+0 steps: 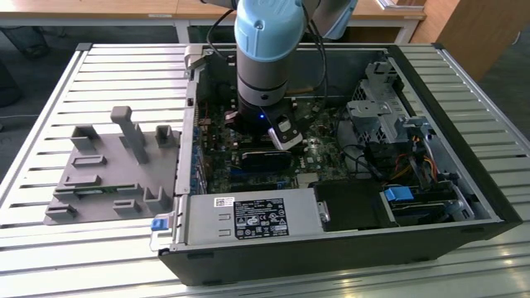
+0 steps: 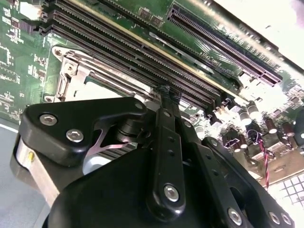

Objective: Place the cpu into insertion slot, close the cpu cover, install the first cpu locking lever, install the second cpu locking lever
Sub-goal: 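Install the second cpu locking lever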

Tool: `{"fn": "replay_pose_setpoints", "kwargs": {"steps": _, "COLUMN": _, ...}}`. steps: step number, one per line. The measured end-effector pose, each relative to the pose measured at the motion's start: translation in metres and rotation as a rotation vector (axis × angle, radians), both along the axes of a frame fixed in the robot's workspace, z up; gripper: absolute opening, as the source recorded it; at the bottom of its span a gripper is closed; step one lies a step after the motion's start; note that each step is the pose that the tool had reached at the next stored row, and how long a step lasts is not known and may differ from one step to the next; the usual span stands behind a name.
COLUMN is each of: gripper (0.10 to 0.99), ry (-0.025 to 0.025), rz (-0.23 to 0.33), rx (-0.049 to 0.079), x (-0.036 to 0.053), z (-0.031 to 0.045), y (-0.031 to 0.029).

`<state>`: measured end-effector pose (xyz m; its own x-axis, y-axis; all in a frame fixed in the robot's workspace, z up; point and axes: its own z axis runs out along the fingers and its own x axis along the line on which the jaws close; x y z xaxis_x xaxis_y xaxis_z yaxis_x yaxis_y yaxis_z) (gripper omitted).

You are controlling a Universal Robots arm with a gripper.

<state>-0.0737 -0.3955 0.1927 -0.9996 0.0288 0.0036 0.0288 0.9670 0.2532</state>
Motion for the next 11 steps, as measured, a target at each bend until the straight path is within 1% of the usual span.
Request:
{"fn": "replay_pose_setpoints", "kwargs": {"steps": 4, "gripper": 0.106, "ry": 0.0000, "rz": 0.000, "rx": 0.007, "x": -0.0022, "z": -0.0017, "y": 0.0006}}
{"fn": "replay_pose_setpoints", "kwargs": {"steps": 7, "gripper": 0.106, "ry": 0.0000, "rz": 0.000, "rx": 0.007, "x": -0.0060, "z": -0.0024, "y": 0.0007}}
{"fn": "replay_pose_setpoints", "kwargs": {"steps": 11, "gripper": 0.106, "ry": -0.0001, "rz": 0.000, "rx": 0.007, "x": -0.0074, "z": -0.0024, "y": 0.0008}}
